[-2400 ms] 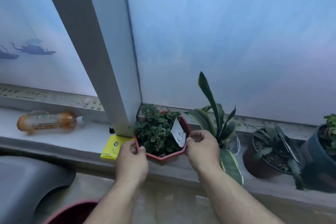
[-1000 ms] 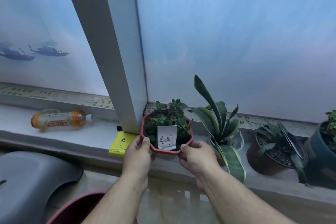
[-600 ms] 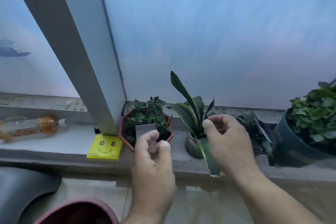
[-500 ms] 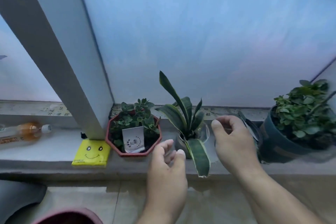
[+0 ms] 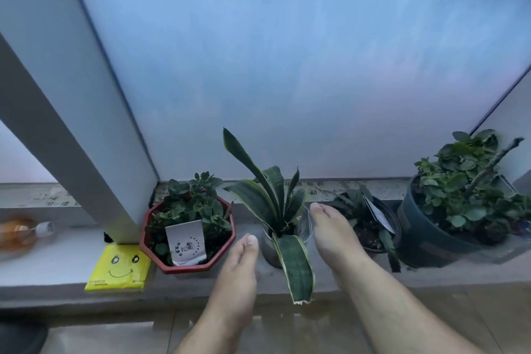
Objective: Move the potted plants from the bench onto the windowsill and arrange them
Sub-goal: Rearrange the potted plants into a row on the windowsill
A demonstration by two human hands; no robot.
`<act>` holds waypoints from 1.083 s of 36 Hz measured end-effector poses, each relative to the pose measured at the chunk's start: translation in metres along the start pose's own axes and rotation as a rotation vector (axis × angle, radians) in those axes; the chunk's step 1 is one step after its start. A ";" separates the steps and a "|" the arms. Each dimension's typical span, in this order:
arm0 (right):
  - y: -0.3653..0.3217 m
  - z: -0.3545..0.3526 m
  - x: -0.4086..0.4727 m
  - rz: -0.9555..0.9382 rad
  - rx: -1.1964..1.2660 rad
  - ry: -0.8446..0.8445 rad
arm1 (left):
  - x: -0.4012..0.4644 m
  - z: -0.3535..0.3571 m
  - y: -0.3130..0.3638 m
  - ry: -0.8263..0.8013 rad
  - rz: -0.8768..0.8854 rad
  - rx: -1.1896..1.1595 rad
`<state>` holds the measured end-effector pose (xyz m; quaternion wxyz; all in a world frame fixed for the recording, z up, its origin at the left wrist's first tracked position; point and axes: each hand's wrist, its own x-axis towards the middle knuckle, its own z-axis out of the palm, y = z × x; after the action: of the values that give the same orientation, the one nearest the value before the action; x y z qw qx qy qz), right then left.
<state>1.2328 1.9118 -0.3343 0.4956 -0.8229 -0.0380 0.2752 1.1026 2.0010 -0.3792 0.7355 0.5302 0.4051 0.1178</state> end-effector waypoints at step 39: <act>0.019 0.010 0.009 0.077 0.081 0.006 | 0.004 0.008 -0.029 -0.076 -0.019 0.404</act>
<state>1.2317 1.9133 -0.3577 0.5176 -0.8040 0.0062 0.2927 1.1036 1.9858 -0.4051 0.6301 0.6673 0.3972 0.0072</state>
